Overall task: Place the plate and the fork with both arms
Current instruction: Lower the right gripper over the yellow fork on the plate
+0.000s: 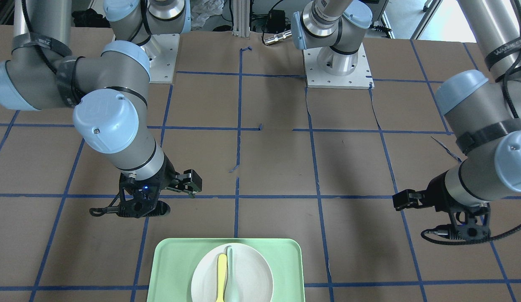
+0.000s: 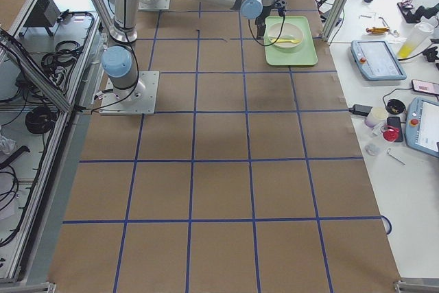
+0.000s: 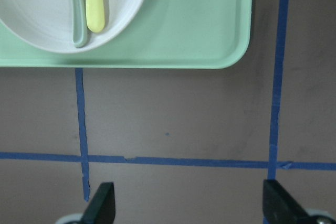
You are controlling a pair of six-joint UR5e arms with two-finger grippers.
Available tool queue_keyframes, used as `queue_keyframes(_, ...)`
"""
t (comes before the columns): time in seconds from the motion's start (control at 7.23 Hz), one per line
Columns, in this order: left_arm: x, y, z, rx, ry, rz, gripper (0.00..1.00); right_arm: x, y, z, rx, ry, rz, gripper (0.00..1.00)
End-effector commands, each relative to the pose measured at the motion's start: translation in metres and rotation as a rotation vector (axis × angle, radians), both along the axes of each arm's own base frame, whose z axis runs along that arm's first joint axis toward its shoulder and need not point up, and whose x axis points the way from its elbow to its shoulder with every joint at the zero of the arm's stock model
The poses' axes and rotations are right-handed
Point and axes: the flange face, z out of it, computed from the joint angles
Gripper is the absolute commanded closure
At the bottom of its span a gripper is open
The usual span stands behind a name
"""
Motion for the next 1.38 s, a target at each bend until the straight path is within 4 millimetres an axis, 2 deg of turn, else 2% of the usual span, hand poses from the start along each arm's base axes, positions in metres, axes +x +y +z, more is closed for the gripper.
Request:
queue_keyframes(0.0, 0.005, 0.017, -0.014, 0.039, 0.000, 0.022, 0.00, 0.028, -0.053, -0.022, -0.034, -0.031, -0.022, 0.19)
queue_keyframes(0.14, 0.006, 0.019, -0.023, 0.012, -0.005, 0.011, 0.00, 0.036, -0.065, -0.025, -0.055, -0.036, -0.035, 0.21)
queue_keyframes(0.41, 0.002, 0.026, -0.040, 0.021, -0.001, 0.016, 0.00, 0.061, -0.093, -0.066, -0.102, -0.048, -0.045, 0.22)
queue_keyframes(0.55, -0.001, 0.027, -0.042, 0.001, -0.006, 0.015, 0.00, 0.064, -0.108, -0.078, -0.108, -0.050, -0.051, 0.28)
queue_keyframes(0.69, -0.002, 0.029, -0.040, -0.002, -0.008, 0.015, 0.00, 0.067, -0.115, -0.076, -0.117, -0.054, -0.067, 0.41)
queue_keyframes(0.83, -0.003, 0.030, -0.039, -0.003, -0.009, 0.013, 0.00, 0.067, -0.117, -0.077, -0.118, -0.057, -0.084, 0.46)
queue_keyframes(1.11, -0.004, 0.034, -0.051, 0.000, -0.008, 0.013, 0.00, 0.073, -0.127, -0.103, -0.101, -0.053, -0.072, 0.45)
queue_keyframes(1.24, -0.003, 0.034, -0.056, -0.037, -0.018, 0.015, 0.00, 0.077, -0.128, -0.105, -0.101, -0.051, -0.068, 0.49)
